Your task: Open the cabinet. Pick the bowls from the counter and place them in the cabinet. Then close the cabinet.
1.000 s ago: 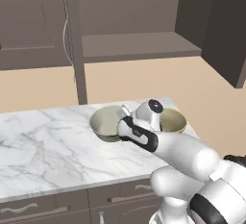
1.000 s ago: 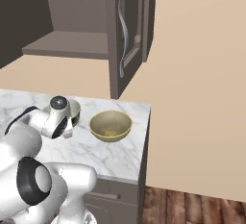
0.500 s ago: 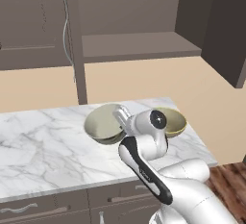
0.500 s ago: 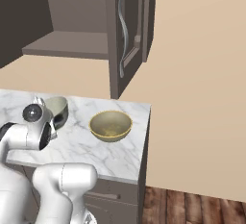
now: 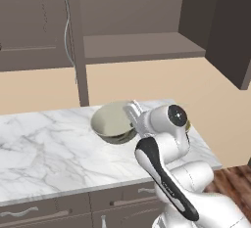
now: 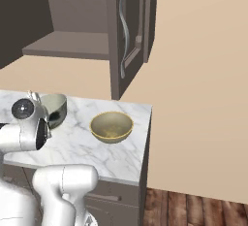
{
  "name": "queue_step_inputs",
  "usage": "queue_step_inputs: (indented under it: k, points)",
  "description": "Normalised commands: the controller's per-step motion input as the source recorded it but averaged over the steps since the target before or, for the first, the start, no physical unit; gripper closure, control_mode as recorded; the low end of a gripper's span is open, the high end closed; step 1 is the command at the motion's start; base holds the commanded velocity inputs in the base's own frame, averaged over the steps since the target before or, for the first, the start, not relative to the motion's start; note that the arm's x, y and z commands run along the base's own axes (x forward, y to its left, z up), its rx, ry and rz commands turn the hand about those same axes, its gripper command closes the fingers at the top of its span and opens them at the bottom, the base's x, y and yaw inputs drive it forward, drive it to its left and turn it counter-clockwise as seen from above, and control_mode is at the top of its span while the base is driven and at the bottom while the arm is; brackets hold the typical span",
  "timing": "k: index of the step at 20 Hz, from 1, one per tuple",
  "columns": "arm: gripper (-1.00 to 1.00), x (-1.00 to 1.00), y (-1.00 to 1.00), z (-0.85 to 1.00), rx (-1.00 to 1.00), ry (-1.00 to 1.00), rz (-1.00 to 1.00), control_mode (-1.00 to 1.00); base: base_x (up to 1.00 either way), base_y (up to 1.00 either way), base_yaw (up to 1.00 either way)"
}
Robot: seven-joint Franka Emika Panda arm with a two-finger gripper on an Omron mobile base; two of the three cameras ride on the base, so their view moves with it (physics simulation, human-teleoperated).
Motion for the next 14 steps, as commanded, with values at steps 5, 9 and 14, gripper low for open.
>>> queue_step_inputs:
  k: [5, 9, 14]
  points:
    - [1.0, -0.98, -0.06, 0.97, 0.11, -0.16, -0.11, -1.0, 0.0, 0.0, 0.0]
    - [1.0, -1.0, -0.1, 0.89, 0.09, -0.22, -0.13, -1.0, 0.0, 0.0, 0.0]
    - [1.0, -0.98, -0.54, 0.71, 0.15, -0.24, -0.17, -1.0, 0.0, 0.0, 0.0]
